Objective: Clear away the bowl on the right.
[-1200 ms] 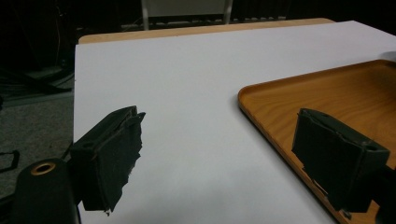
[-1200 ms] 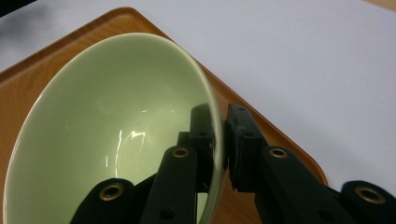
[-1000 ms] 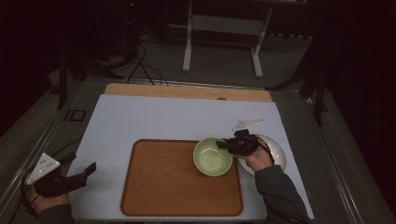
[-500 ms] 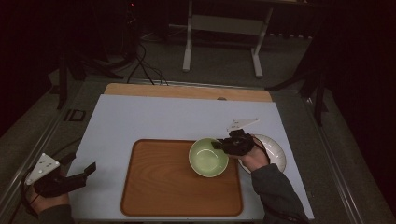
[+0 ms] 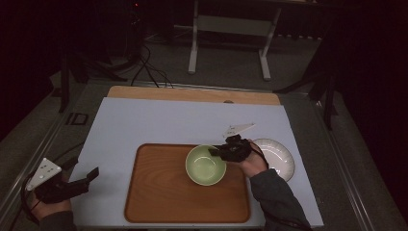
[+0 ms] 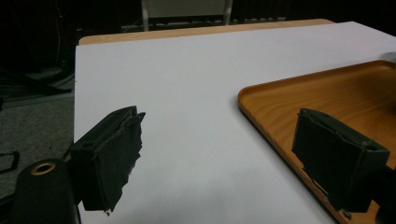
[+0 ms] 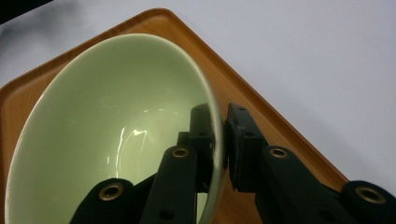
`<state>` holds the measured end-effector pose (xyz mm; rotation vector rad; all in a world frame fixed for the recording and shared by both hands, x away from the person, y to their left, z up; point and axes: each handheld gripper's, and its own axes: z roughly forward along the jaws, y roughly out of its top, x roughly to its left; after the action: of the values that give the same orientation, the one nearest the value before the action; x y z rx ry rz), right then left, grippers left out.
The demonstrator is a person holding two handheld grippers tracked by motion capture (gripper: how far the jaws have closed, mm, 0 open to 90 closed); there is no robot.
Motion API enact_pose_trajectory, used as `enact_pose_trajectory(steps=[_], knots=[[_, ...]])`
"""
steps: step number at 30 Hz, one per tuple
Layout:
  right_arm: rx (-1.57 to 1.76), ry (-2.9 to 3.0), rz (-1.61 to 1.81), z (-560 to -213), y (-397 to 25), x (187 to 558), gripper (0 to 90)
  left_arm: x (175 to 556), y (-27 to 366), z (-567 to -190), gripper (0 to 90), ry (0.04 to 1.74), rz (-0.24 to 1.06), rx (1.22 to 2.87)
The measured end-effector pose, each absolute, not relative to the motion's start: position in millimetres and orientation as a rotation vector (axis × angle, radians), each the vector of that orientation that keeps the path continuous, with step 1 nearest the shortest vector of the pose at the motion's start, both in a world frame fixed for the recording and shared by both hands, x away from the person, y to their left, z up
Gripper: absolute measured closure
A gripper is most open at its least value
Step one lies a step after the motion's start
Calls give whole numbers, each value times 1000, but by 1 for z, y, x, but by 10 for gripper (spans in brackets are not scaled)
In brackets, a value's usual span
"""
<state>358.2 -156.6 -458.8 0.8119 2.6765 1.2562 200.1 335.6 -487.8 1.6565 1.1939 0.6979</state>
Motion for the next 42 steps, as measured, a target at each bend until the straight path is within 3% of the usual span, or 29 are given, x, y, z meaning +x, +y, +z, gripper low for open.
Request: enact_pose_trajectory(steps=[42], knots=[[790,2775,1242,-494,-113,351,824,200,336,-488,156,1193,700,1655]])
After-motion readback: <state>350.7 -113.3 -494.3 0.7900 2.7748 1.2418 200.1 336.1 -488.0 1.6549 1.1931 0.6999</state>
